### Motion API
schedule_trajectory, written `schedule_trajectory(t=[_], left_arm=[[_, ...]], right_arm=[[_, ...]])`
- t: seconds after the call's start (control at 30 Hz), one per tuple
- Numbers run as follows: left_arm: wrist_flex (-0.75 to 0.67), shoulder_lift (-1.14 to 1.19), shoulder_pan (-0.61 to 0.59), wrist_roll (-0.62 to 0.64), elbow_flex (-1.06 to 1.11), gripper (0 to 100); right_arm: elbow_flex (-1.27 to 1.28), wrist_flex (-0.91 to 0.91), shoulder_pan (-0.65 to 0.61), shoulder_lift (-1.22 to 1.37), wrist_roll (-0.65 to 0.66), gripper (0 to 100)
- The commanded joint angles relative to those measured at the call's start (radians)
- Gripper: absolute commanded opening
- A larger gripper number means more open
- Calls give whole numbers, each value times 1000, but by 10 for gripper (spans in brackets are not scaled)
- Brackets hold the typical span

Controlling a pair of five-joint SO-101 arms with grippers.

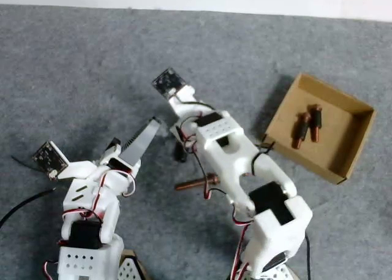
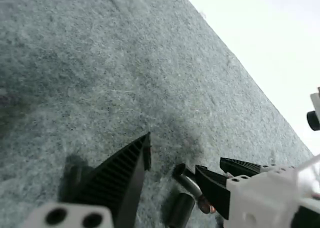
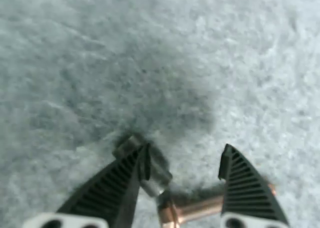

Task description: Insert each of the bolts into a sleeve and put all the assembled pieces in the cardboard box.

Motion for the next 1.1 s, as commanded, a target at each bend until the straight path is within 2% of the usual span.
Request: schedule_trajectory(t=[0.0,0.17,0.37,0.93,1.07], left_arm=[[-21,-12,-13,-11,-5,648],[-21,-12,-13,-12,-5,648],[-21,-12,-13,-12,-5,648],[-21,-12,-13,-12,-5,648],[-21,-12,-13,-12,-5,648]], right_arm=[[10,7,-31,-7,2,213],[13,7,-47,-7,6,213],[50,61,-104,-4,104,213],[67,64,-99,2,106,211],[68,64,-99,4,106,117]])
